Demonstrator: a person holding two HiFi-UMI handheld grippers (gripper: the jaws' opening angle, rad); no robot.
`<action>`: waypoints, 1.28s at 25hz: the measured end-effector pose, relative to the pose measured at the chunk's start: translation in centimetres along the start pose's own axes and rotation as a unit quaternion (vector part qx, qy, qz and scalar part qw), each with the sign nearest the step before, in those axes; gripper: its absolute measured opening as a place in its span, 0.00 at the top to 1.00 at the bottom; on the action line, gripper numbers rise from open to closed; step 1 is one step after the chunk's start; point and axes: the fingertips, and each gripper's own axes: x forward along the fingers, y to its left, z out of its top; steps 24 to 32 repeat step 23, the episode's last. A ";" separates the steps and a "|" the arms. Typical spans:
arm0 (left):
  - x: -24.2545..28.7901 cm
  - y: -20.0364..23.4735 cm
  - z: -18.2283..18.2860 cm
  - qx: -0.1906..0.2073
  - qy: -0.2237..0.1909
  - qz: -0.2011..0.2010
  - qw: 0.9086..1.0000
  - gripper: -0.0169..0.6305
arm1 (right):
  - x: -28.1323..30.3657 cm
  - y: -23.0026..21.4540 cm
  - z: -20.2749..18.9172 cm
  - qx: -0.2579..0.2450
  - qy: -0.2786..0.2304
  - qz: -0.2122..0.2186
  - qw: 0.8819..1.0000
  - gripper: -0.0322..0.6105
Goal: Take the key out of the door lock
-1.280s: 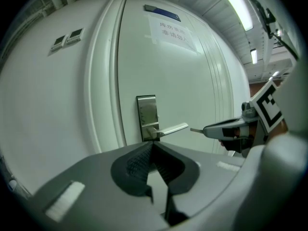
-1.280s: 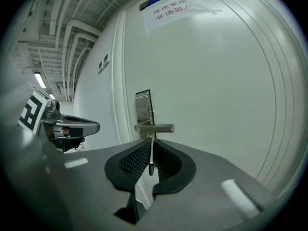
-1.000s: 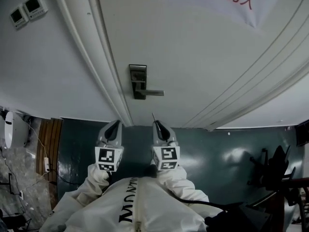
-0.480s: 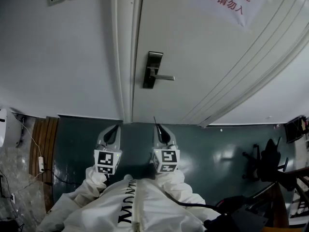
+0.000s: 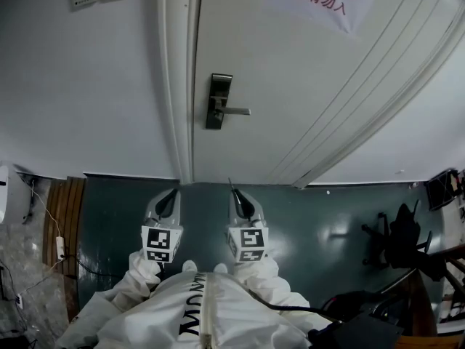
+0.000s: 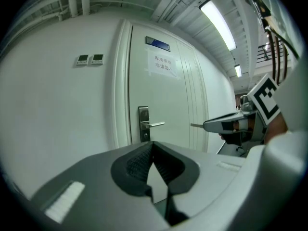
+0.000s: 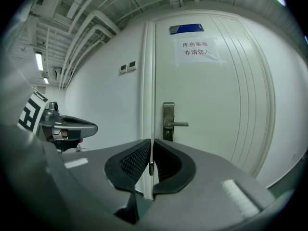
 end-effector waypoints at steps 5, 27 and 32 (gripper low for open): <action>0.7 -2.3 0.7 0.008 0.001 0.001 1.000 0.97 | -0.9 -1.7 -0.5 0.008 0.001 0.007 1.000 0.92; 1.3 -3.7 1.4 0.018 -0.002 0.012 1.000 0.97 | -0.9 -3.1 -0.5 0.012 -0.012 0.017 1.000 0.92; 1.3 -3.7 1.4 0.018 -0.002 0.012 1.000 0.97 | -0.9 -3.1 -0.5 0.012 -0.012 0.017 1.000 0.92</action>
